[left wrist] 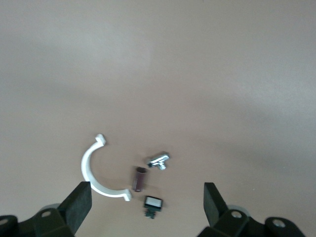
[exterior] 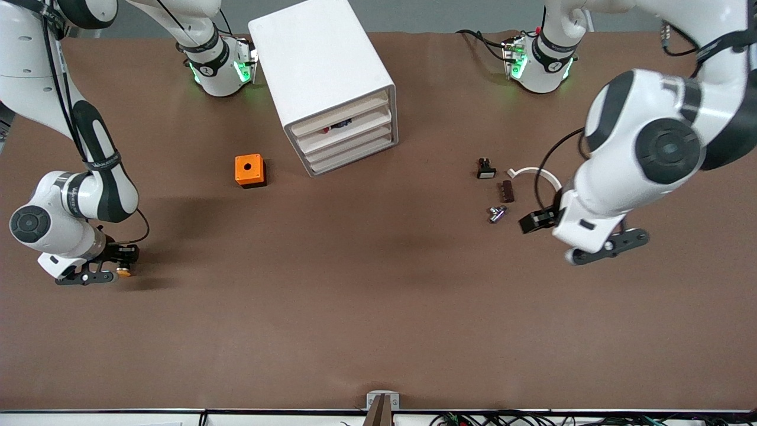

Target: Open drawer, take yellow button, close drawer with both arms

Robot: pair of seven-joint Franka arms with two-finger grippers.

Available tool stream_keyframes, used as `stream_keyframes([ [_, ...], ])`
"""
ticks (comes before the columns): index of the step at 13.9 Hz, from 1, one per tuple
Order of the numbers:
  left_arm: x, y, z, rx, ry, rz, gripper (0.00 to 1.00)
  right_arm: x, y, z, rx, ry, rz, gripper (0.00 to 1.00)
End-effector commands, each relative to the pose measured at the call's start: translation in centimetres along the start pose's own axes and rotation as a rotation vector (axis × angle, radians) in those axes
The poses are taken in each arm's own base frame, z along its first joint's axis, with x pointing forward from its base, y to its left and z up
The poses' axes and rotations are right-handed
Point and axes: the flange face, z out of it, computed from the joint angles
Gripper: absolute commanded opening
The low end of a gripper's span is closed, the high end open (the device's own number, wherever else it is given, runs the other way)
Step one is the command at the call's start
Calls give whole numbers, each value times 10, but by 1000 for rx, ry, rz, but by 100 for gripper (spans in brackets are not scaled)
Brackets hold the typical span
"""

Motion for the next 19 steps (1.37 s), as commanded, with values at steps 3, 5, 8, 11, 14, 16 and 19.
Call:
stream_keyframes([
  [3, -27, -72, -69, -9, 30, 135, 100, -10, -15, -107, 0, -66, -15, 100],
  [5, -48, -96, -77, -1, 29, 172, 100, -17, -40, -157, 36, -83, 43, 100],
  [8, -69, -138, -78, -24, 33, 152, 100, -38, -77, -244, 55, -77, 66, 100],
  [11, -77, -133, -84, -28, 42, 166, 100, -68, -107, -332, 91, -35, 49, 100],
  [14, -80, -129, -89, -30, 53, 173, 100, -91, -120, -399, 131, 5, 130, 100],
  [16, -80, -129, -89, -43, 49, 173, 100, -100, -119, -433, 132, -11, 146, 100],
  [19, -80, -129, -89, -50, 46, 173, 100, -105, -107, -456, 137, 8, 153, 100],
])
